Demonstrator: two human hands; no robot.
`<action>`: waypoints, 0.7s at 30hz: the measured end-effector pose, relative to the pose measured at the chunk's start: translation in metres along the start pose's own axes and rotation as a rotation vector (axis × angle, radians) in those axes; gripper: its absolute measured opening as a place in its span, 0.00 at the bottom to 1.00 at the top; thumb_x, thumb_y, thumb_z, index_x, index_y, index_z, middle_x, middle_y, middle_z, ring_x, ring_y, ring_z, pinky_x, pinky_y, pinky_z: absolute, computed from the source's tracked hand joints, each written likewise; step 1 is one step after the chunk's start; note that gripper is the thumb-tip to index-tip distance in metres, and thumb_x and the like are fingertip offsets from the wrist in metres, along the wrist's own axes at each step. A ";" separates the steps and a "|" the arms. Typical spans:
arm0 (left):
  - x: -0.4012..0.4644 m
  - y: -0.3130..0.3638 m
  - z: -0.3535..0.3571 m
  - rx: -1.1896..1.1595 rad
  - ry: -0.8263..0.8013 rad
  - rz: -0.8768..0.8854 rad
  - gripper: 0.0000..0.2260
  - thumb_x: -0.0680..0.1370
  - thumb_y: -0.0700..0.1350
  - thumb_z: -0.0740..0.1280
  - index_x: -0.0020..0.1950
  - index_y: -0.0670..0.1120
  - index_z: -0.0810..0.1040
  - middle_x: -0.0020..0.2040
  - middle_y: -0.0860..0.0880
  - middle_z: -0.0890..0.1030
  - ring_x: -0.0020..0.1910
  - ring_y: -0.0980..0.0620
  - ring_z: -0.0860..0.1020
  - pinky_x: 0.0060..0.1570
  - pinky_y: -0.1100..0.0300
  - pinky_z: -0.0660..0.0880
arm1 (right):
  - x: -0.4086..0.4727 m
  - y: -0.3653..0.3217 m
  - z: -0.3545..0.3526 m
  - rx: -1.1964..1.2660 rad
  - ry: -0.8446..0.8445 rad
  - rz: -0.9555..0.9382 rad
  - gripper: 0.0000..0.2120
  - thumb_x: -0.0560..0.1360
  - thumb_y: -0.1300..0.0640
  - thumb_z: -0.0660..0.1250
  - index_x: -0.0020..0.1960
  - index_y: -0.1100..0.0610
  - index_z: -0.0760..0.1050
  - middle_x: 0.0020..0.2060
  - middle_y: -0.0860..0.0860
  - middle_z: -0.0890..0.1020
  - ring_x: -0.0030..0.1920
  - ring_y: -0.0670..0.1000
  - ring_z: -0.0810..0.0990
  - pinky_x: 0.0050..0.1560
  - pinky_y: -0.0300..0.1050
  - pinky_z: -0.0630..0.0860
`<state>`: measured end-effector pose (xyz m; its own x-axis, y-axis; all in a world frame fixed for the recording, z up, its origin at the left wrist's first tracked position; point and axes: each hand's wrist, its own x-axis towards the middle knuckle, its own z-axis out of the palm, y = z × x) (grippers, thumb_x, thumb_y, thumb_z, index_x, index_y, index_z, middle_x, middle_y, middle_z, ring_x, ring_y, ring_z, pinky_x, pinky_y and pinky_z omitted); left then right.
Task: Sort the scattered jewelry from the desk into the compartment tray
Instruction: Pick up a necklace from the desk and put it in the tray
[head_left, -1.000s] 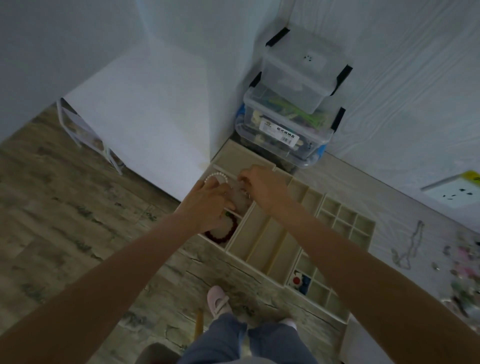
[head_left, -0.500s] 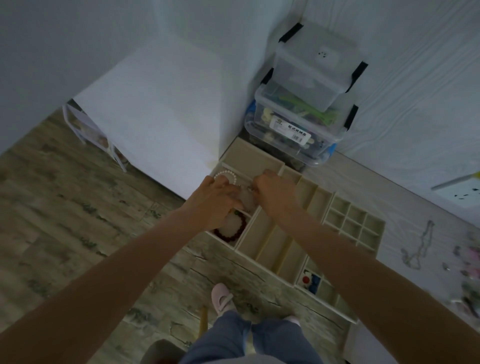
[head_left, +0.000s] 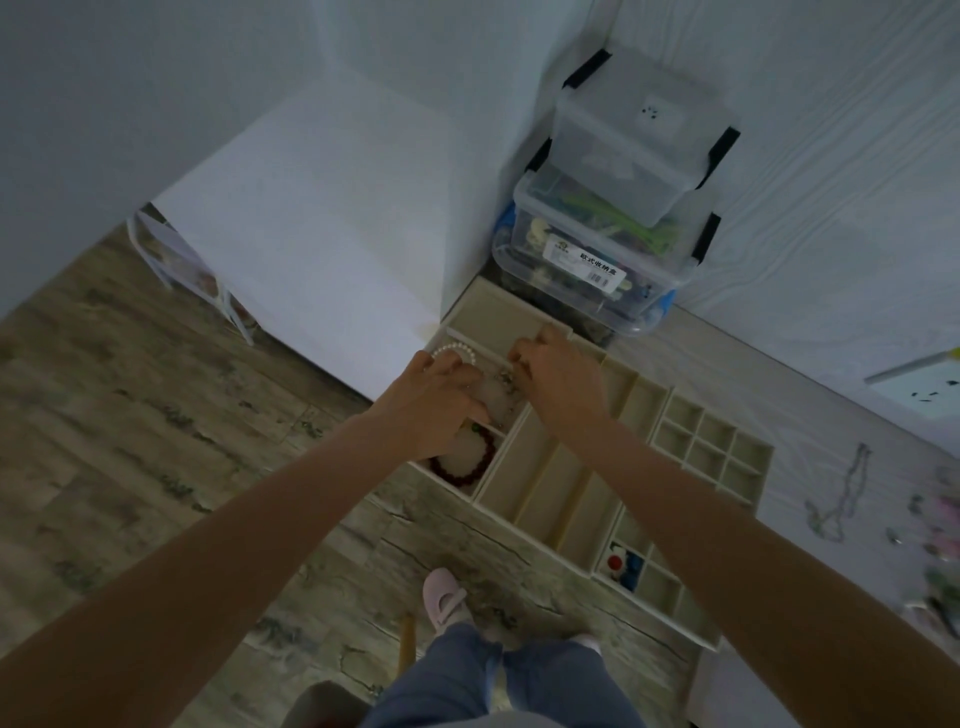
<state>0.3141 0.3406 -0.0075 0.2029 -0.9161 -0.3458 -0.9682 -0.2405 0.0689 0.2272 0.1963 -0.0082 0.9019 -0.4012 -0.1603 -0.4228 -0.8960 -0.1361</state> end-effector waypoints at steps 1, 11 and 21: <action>0.000 0.000 0.000 -0.004 0.002 0.000 0.19 0.78 0.45 0.58 0.66 0.63 0.71 0.75 0.53 0.58 0.72 0.48 0.56 0.64 0.53 0.57 | -0.002 0.001 0.000 -0.008 -0.031 -0.036 0.12 0.80 0.55 0.58 0.59 0.53 0.76 0.55 0.53 0.72 0.47 0.55 0.79 0.40 0.45 0.73; 0.001 0.001 -0.005 -0.009 -0.018 0.004 0.20 0.78 0.45 0.58 0.66 0.63 0.70 0.75 0.53 0.59 0.72 0.48 0.57 0.64 0.54 0.57 | -0.003 0.000 0.005 -0.149 -0.166 -0.028 0.11 0.78 0.58 0.61 0.56 0.58 0.78 0.55 0.55 0.71 0.47 0.56 0.79 0.38 0.44 0.69; 0.002 0.007 -0.008 0.016 -0.034 -0.018 0.20 0.76 0.44 0.59 0.67 0.59 0.70 0.75 0.52 0.60 0.71 0.47 0.58 0.62 0.53 0.58 | -0.002 0.000 0.003 -0.060 -0.177 0.019 0.11 0.76 0.54 0.64 0.54 0.58 0.78 0.53 0.55 0.73 0.48 0.58 0.79 0.43 0.47 0.75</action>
<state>0.3085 0.3344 0.0001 0.2159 -0.9002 -0.3782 -0.9667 -0.2517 0.0473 0.2253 0.1975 -0.0114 0.8615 -0.3834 -0.3328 -0.4292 -0.9002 -0.0739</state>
